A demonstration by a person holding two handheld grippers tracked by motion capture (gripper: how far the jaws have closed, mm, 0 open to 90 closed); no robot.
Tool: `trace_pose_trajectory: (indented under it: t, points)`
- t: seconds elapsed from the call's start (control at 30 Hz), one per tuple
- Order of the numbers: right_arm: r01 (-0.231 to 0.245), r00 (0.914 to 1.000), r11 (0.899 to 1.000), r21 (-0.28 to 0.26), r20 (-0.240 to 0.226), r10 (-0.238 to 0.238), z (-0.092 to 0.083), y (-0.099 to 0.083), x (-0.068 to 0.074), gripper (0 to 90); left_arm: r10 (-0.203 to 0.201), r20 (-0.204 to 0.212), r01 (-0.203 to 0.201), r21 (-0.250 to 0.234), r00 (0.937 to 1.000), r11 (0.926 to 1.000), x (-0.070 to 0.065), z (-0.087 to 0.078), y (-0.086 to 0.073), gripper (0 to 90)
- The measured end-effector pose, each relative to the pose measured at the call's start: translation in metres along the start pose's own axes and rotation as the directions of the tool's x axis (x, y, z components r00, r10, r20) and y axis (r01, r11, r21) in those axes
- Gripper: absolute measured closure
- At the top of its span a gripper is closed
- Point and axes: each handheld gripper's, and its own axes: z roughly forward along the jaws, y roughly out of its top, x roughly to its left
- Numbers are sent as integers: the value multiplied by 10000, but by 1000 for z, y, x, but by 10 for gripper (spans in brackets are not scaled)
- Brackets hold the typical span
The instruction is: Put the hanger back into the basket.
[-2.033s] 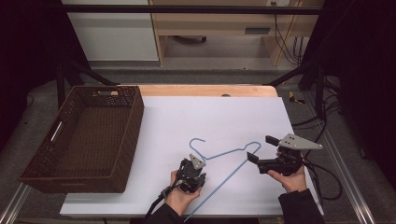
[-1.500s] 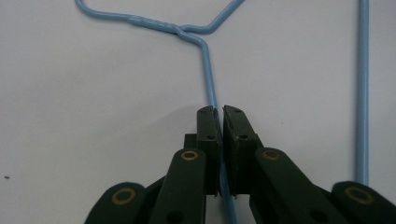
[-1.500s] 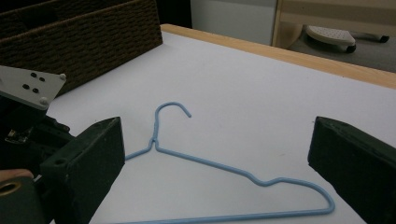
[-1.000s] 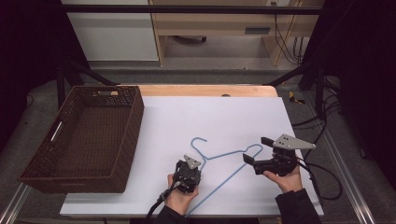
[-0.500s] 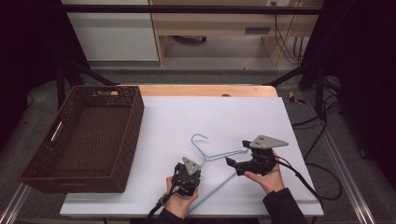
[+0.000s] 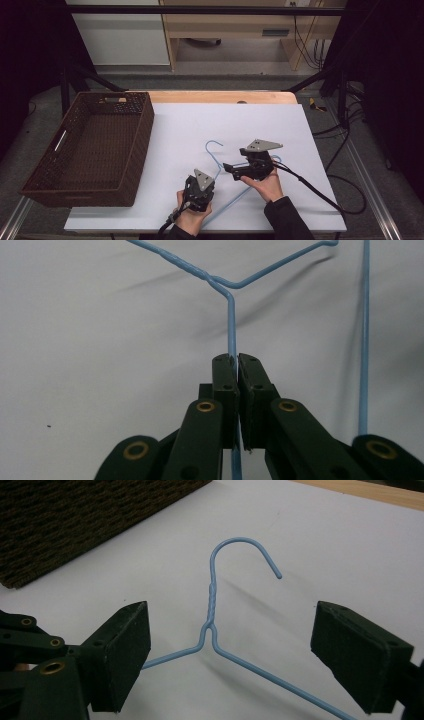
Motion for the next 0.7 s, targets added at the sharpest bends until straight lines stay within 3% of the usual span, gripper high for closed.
trace_pose_trajectory:
  t: [0.7]
  points:
    - [62,9998,9989,458,-211,-53,26,2,9,300,242,-54,-244,-358,9997,9991,-6,-9,1,871]
